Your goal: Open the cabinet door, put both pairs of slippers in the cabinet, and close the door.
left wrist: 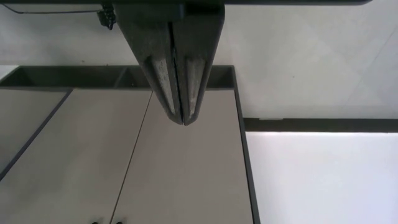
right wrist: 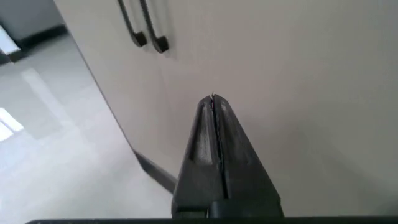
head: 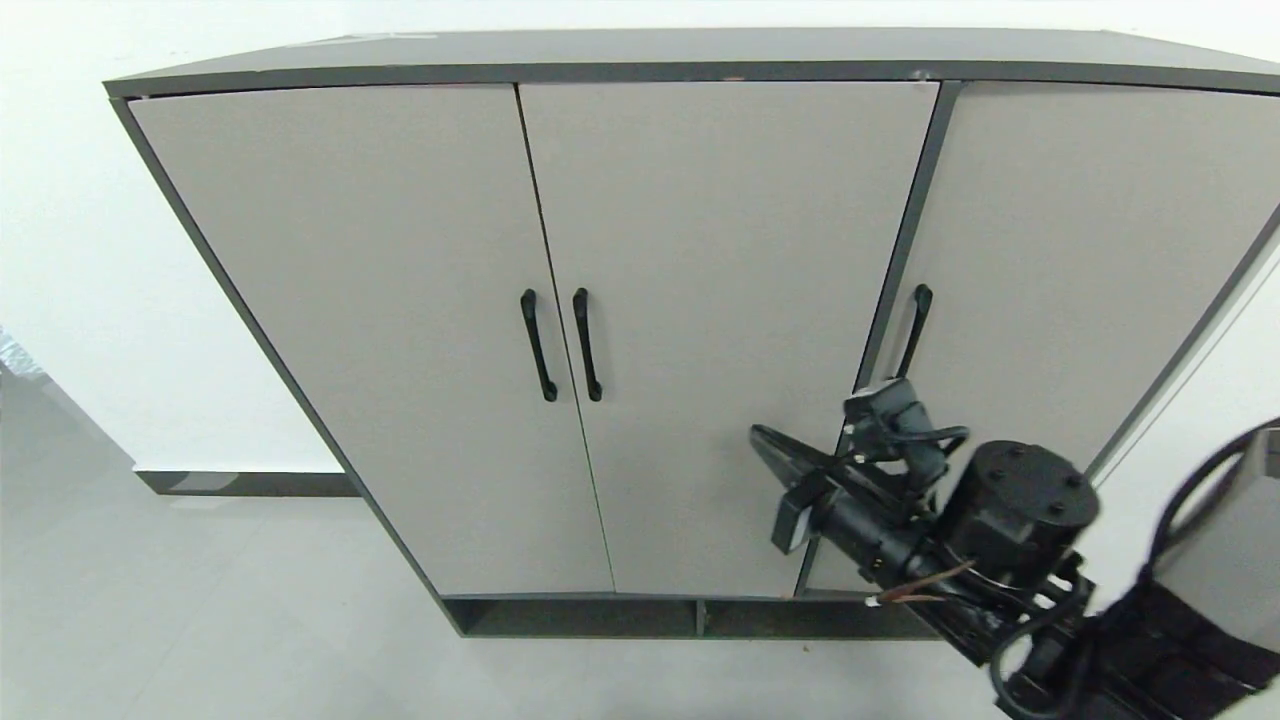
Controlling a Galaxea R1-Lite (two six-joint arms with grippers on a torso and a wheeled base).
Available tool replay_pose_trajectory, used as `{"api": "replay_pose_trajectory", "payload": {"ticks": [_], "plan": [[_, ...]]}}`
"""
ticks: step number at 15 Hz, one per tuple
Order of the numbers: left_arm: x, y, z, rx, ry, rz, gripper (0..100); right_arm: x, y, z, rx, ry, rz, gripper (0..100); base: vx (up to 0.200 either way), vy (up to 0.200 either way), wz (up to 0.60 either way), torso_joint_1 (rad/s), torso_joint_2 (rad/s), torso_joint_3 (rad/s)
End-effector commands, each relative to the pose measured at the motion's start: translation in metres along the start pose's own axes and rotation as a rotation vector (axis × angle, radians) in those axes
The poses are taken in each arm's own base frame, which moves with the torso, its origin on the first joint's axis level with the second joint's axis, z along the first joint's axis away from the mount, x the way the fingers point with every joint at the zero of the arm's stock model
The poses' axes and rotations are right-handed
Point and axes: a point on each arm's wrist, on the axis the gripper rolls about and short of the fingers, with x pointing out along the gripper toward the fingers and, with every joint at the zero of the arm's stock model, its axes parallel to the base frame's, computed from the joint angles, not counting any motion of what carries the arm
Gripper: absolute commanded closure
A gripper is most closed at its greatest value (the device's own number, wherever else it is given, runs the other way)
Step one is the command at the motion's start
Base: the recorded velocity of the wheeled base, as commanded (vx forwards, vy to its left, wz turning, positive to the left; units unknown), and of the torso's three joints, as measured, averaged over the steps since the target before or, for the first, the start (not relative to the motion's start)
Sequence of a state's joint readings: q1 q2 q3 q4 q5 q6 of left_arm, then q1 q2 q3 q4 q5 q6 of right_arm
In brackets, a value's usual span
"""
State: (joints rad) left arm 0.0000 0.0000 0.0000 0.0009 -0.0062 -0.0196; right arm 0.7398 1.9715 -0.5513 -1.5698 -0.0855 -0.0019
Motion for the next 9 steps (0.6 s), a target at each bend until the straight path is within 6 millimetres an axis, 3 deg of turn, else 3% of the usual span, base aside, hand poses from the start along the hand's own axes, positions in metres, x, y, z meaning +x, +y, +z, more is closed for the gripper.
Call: {"api": "replay_pose_trajectory", "payload": {"ticks": [1, 3, 6, 9], "plan": [[0.0, 0.0, 0.0, 0.001, 0.002, 0.0, 100, -0.088, -0.04, 0.042, -0.064, -0.023, -0.268, 100, 0.0, 0.0, 0.0, 0.0, 0.0, 0.0], [0.0, 0.0, 0.0, 0.007, 0.002, 0.0, 100, -0.153, -0.058, 0.044, -0.1, 0.014, -0.398, 100, 0.0, 0.0, 0.0, 0.0, 0.0, 0.0], [0.0, 0.0, 0.0, 0.006, 0.001, 0.0, 100, -0.211, -0.062, 0.072, -0.141, -0.069, -0.562, 100, 0.0, 0.0, 0.0, 0.0, 0.0, 0.0], [0.0, 0.0, 0.0, 0.006, 0.001, 0.0, 100, -0.26, -0.053, 0.067, -0.238, 0.043, -0.671, 100, 0.0, 0.0, 0.0, 0.0, 0.0, 0.0]]}}
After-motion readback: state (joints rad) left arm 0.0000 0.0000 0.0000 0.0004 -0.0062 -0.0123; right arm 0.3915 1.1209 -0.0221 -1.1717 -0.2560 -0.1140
